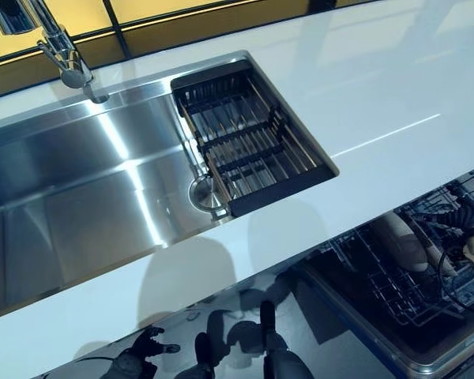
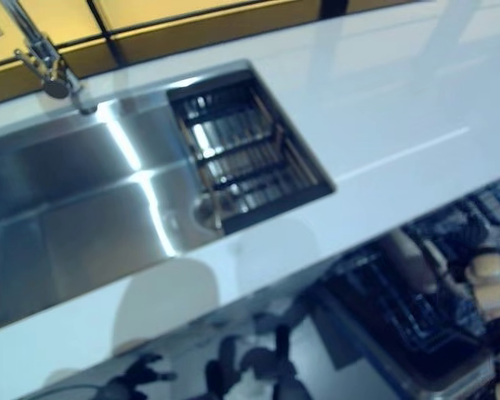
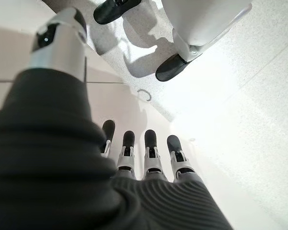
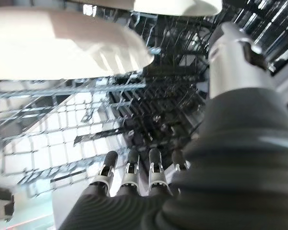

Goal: Take plates into dishwasher

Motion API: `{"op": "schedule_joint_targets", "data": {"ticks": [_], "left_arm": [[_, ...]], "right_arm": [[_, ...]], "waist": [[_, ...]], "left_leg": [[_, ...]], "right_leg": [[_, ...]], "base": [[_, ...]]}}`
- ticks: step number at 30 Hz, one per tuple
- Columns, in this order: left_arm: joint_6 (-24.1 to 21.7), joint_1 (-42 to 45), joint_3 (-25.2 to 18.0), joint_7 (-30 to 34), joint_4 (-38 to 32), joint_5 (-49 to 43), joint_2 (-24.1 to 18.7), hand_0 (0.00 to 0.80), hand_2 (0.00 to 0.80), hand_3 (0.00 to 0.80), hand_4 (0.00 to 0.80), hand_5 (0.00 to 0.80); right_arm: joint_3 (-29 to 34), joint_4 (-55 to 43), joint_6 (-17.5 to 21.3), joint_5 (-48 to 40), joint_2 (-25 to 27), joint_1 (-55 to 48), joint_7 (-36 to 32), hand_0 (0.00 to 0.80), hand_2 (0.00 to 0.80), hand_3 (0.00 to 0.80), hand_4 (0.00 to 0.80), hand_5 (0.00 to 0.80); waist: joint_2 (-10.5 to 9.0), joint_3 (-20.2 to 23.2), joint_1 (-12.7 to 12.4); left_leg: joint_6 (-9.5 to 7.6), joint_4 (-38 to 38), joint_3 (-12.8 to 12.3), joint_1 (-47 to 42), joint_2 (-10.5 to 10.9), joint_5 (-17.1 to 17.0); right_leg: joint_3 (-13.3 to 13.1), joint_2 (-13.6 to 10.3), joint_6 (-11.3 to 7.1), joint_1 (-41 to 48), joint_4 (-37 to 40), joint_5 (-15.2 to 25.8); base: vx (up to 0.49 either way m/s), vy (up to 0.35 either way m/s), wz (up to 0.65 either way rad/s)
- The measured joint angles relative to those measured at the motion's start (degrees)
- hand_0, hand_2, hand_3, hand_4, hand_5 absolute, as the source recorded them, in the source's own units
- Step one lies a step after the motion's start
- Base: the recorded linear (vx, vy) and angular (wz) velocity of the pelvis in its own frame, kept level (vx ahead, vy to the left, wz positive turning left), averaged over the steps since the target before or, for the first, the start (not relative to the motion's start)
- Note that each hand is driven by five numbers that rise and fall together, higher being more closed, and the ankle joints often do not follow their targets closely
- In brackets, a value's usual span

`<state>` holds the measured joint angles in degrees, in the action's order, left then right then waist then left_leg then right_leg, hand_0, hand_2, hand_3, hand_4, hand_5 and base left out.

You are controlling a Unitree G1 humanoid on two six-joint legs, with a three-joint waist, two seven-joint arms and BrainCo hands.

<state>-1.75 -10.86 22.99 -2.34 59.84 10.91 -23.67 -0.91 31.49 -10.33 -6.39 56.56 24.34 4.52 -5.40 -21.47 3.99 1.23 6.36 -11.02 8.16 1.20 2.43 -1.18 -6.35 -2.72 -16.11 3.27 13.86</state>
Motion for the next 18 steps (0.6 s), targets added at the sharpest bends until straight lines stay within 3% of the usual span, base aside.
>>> {"op": "schedule_joint_targets", "data": {"ticks": [5,7,9,18], "left_arm": [[-0.08,2.62,-1.57,-0.08,-0.01,-0.01,0.35,0.000,0.000,0.000,0.000,0.000],[-0.16,3.87,-1.95,-0.17,0.00,-0.01,0.68,0.000,0.000,0.000,0.000,0.000],[-0.19,5.50,-2.01,-0.19,0.18,-0.02,0.89,0.000,0.000,0.000,0.000,0.000],[-1.09,7.37,-2.32,-0.62,1.81,-0.07,2.49,0.000,0.000,0.000,0.000,0.000]], "right_arm": [[3.14,-4.64,0.29,0.00,0.03,-3.36,-1.94,0.000,0.000,0.000,0.000,0.000],[5.01,-6.00,0.42,0.00,0.03,-6.73,-2.62,0.000,0.000,0.000,0.000,0.000],[5.35,-7.15,0.45,0.01,0.03,-9.11,-3.40,0.000,0.000,0.000,0.000,0.000],[12.54,-14.07,0.85,-2.26,0.20,-17.55,-2.64,0.000,0.000,0.000,0.000,0.000]], "waist": [[-1.26,0.87,1.58],[-1.51,1.32,1.90],[-1.62,2.68,2.74],[-1.37,6.24,3.56]], "left_leg": [[-0.41,-2.95,-2.76,-2.51,-0.31,-0.77],[-0.37,-3.55,-2.97,-3.91,0.22,-0.74],[-0.17,-3.82,-2.85,-4.60,0.46,-0.37],[-0.54,-4.19,-3.20,-5.66,0.73,0.38]], "right_leg": [[-0.46,-0.10,-2.32,0.13,0.11,-2.06],[-0.64,-0.13,-2.02,0.94,-0.05,-1.75],[-1.05,-0.05,-0.51,1.41,-0.03,-0.57],[-2.28,0.24,-0.95,1.96,0.30,-0.39]], "base": [[0.013,0.056,-0.26],[0.014,0.073,-0.13],[0.020,0.060,0.01],[0.024,0.053,-0.07]]}}
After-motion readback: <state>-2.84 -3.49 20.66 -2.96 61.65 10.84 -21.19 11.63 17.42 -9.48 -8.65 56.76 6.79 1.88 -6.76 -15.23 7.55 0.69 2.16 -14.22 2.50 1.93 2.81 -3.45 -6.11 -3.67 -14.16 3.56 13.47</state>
